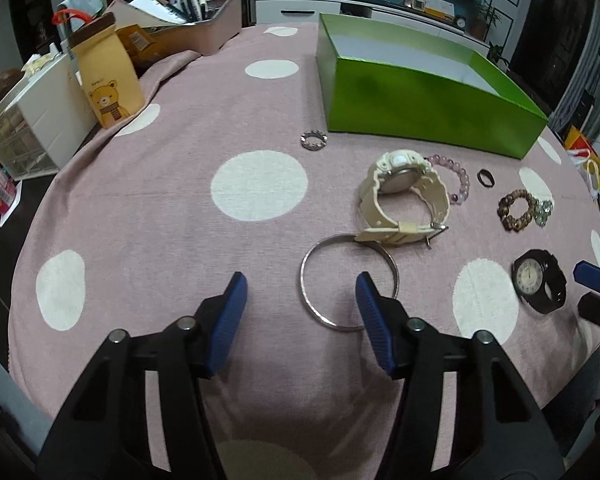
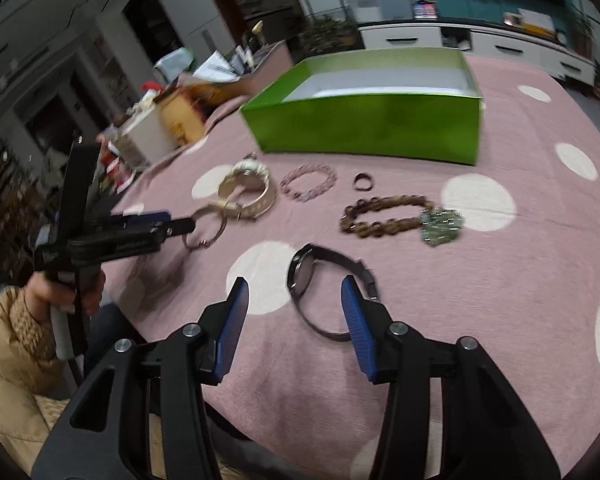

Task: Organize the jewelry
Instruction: 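Grasp the silver bangle with the left gripper while the right grasps the black watch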

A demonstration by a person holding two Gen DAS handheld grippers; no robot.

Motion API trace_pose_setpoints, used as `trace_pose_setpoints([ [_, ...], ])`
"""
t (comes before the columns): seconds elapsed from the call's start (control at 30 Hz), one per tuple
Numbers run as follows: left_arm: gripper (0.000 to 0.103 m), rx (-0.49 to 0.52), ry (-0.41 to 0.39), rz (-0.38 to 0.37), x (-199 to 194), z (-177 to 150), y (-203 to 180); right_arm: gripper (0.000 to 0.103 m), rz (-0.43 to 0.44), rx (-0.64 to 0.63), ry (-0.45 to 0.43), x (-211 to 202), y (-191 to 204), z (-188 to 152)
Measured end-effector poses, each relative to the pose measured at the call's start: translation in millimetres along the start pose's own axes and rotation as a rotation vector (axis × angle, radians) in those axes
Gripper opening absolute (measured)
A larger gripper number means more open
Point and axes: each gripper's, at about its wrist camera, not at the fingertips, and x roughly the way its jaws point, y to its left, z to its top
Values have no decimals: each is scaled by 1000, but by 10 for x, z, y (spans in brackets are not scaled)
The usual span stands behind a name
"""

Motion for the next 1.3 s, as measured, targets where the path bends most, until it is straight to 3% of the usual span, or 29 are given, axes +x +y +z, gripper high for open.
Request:
trace_pose_setpoints([
  [0.1, 49, 17, 5, -1, 44, -11, -37, 49, -18, -39, 31, 104, 78, -20],
  [0.17, 39, 29, 15, -4, 80, -23, -56, 49, -33, -66, 45, 161, 114, -35],
  [0.3, 34, 45, 4, -20, 108, -28, -62, 49, -58, -107, 66, 271, 149, -30],
  [0.43, 15, 43, -1, -27, 123, 0, -29, 48, -80, -128, 78, 348, 156, -30],
  [0.57, 6, 44, -3, -28, 129, 10, -24, 43, -101, -148, 86, 401, 164, -38],
  [0.63, 5, 39, -4, -29, 129, 11, -22, 40, -115, -155, 93, 429, 163, -39],
  [0.83, 3, 18, -6, -45, 106, 5, -27, 7, -135, -179, 90, 474, 156, -70],
  [1.3, 3, 19, -112, -100, -365, 134, -117, 7, -94, -134, -31, 94, 141, 56],
])
